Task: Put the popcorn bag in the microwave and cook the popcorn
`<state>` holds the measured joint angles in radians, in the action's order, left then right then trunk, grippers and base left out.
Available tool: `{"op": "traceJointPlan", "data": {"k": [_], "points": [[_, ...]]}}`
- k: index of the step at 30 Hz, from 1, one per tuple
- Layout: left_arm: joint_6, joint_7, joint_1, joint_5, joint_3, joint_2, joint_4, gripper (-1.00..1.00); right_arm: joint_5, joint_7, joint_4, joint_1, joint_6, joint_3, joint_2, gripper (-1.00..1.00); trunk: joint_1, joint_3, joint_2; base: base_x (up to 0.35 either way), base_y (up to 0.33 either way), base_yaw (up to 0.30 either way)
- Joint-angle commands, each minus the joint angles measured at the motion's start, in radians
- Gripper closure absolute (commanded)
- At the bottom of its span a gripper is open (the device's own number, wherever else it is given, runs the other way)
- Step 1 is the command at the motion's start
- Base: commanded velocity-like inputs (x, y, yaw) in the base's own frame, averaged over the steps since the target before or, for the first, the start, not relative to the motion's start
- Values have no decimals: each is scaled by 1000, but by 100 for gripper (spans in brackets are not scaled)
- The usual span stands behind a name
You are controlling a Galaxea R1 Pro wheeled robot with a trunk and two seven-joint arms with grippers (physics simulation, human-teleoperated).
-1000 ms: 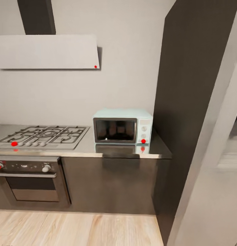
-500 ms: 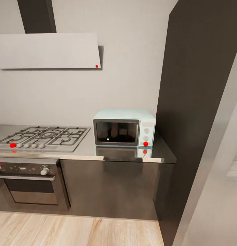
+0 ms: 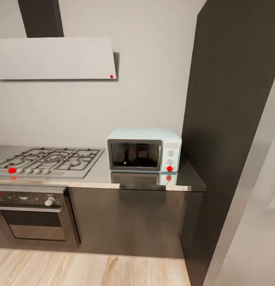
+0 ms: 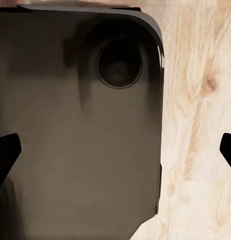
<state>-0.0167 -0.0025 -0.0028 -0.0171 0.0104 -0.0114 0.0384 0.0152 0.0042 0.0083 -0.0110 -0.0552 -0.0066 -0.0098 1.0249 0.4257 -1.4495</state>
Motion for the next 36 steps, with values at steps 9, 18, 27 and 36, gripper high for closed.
{"op": "traceJointPlan", "data": {"k": [9,18,27,36], "points": [[-2,1,0,-2,2,1,0,-100,2,0,1,0,-5,-1,1,-100,0,1,0,4,0,-173],[-2,1,0,-3,2,1,0,-100,-10,0,1,0,-5,3,0,-100,0,1,0,0,7,-12],[-2,1,0,-3,2,1,0,-100,-5,0,1,0,-5,2,0,-100,0,1,0,0,111,0],[-2,1,0,-3,2,1,0,-100,-20,8,-8,0,0,10,9,-100,0,1,0,0,1,0]]}}
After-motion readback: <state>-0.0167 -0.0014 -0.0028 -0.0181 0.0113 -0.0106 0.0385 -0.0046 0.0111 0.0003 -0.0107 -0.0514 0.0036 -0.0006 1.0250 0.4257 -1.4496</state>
